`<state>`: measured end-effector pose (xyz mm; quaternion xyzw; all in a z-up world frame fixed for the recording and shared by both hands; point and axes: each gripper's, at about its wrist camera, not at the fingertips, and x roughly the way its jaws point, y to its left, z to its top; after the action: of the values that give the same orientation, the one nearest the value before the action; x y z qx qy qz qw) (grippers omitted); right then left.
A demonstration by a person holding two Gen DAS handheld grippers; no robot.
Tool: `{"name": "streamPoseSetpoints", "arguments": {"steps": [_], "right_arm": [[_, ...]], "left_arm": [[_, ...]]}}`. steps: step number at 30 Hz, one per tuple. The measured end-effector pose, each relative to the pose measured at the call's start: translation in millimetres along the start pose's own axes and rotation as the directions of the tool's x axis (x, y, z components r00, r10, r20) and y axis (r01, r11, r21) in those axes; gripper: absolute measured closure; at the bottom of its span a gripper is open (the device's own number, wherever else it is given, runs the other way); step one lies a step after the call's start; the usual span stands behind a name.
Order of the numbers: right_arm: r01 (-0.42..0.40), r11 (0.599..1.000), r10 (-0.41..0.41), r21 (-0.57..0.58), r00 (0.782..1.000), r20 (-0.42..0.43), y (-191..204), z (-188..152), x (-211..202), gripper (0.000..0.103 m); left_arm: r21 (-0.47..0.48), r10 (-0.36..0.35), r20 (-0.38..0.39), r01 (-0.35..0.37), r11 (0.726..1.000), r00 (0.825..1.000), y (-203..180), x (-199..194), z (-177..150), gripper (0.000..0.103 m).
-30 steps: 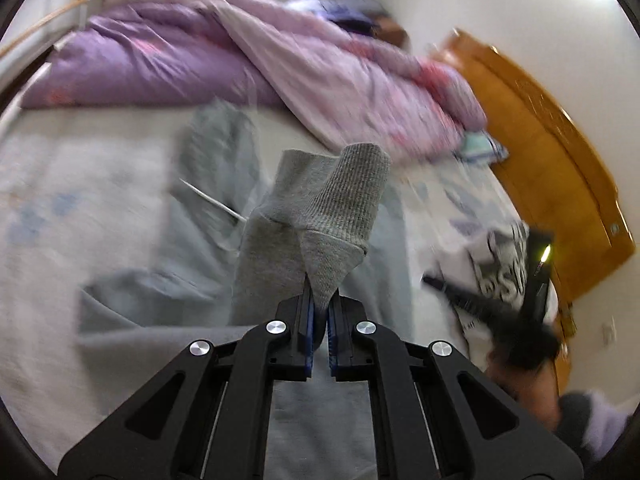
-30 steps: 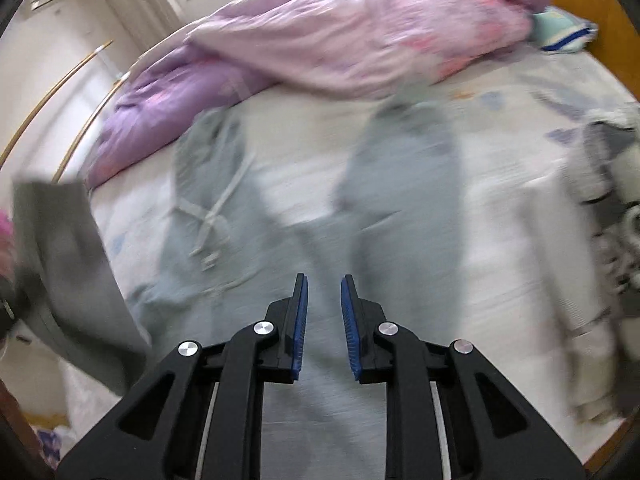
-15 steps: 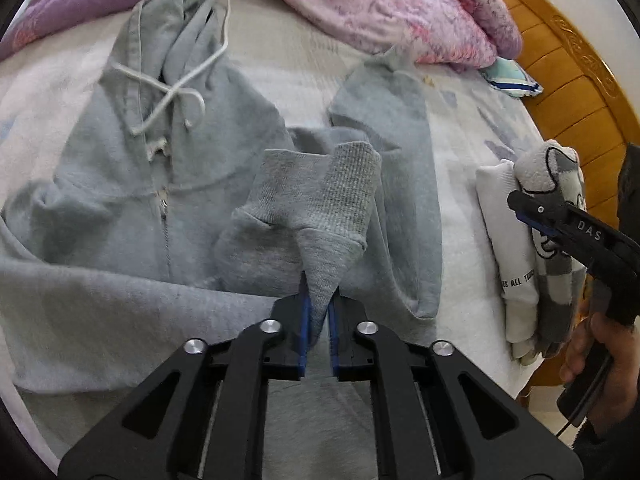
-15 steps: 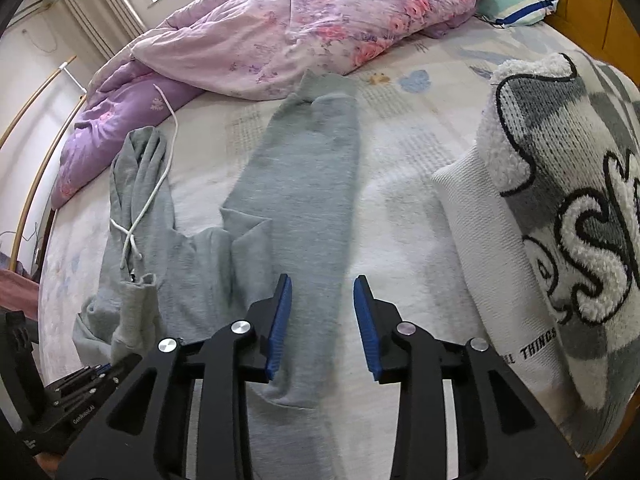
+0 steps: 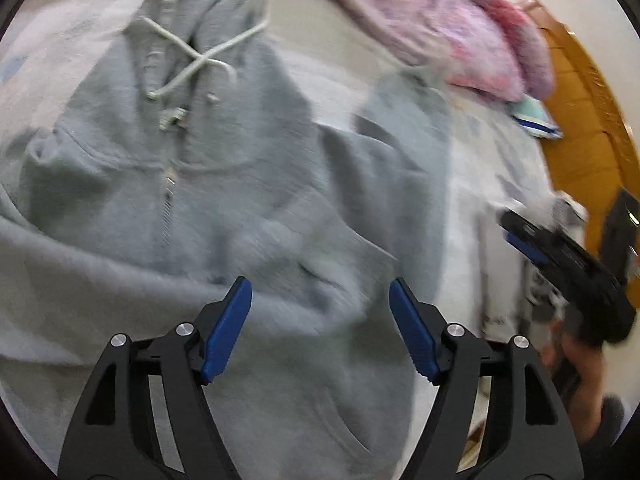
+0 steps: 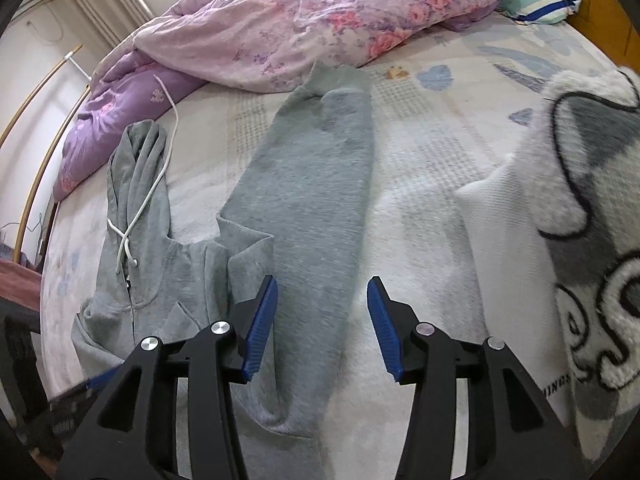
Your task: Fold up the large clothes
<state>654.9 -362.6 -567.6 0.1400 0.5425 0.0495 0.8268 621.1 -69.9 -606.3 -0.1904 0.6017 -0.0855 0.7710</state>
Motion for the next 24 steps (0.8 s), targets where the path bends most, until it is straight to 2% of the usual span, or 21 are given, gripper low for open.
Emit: {"name": "streamPoseSetpoints", "arguments": {"steps": [2, 3, 4, 5, 6, 8, 9, 10, 12, 14, 17, 19, 22, 23, 24], "right_arm": [[0.000, 1.000, 0.000, -0.005, 1.000, -0.003, 1.2, 2.9, 4.3, 0.057], [0.002, 1.000, -0.002, -0.009, 1.000, -0.002, 1.4, 5.3, 6.7, 0.057], [0.007, 1.000, -0.007, -0.011, 1.000, -0.002, 1.1, 8.4, 9.4, 0.056], [0.012, 1.000, -0.012, -0.011, 1.000, -0.001, 1.1, 11.1, 11.1, 0.055], [0.017, 1.000, -0.017, -0.011, 1.000, 0.002, 0.3, 15.4, 13.7, 0.055], [0.020, 1.000, -0.020, -0.008, 1.000, 0.006, -1.7, 22.9, 17.6, 0.054], [0.023, 1.000, -0.023, -0.008, 1.000, 0.009, -2.6, 27.3, 19.5, 0.053], [0.028, 1.000, -0.028, -0.007, 1.000, 0.015, -4.0, 32.5, 21.6, 0.052], [0.034, 0.999, -0.034, -0.001, 0.999, 0.025, -7.2, 39.9, 24.3, 0.051], [0.045, 0.999, -0.046, 0.016, 0.998, 0.033, -12.2, 47.5, 27.6, 0.050], [0.060, 0.997, -0.062, 0.046, 0.997, 0.037, -21.7, 59.6, 36.2, 0.047], [0.071, 0.995, -0.073, 0.067, 0.997, 0.031, -28.1, 67.3, 45.9, 0.046], [0.061, 0.990, -0.064, 0.130, 0.998, 0.013, -41.7, 78.7, 64.6, 0.045], [0.064, 0.987, -0.066, 0.150, 0.998, 0.006, -45.9, 82.5, 70.6, 0.045], [0.066, 0.982, -0.067, 0.175, 0.998, 0.000, -51.4, 86.9, 78.0, 0.045]], "left_arm": [[0.007, 0.073, -0.037, -0.073, 0.997, 0.997, 6.3, 15.4, 16.0, 0.032], [0.013, 0.095, -0.060, -0.095, 0.995, 0.994, 8.8, 23.9, 22.4, 0.038], [0.026, 0.106, -0.084, -0.104, 0.994, 0.991, 10.3, 33.2, 27.6, 0.046], [0.053, 0.130, -0.118, -0.124, 0.991, 0.984, 11.1, 44.1, 32.1, 0.065], [0.077, 0.155, -0.148, -0.145, 0.986, 0.977, 10.9, 52.9, 34.4, 0.075], [0.101, 0.147, -0.196, -0.129, 0.986, 0.970, 8.7, 66.8, 37.8, 0.085], [0.119, 0.154, -0.194, -0.132, 0.984, 0.969, 5.4, 68.5, 39.1, 0.092], [0.151, 0.156, -0.186, -0.128, 0.980, 0.970, -0.5, 68.5, 41.0, 0.095], [0.204, 0.137, -0.128, -0.109, 0.973, 0.982, -13.6, 61.8, 47.0, 0.096], [0.264, 0.085, -0.068, -0.064, 0.962, 0.994, -30.4, 50.7, 51.9, 0.096], [0.312, 0.035, -0.011, -0.030, 0.950, 0.999, -43.3, 46.6, 61.3, 0.096], [0.315, 0.047, -0.029, -0.036, 0.948, 0.998, -45.5, 57.8, 68.6, 0.096], [0.272, 0.060, -0.071, -0.038, 0.961, 0.996, -36.6, 73.4, 74.0, 0.094], [0.235, 0.030, -0.075, -0.011, 0.972, 0.997, -32.0, 71.4, 78.5, 0.092], [0.209, 0.006, -0.074, 0.010, 0.978, 0.997, -27.7, 68.3, 80.3, 0.081]]}}
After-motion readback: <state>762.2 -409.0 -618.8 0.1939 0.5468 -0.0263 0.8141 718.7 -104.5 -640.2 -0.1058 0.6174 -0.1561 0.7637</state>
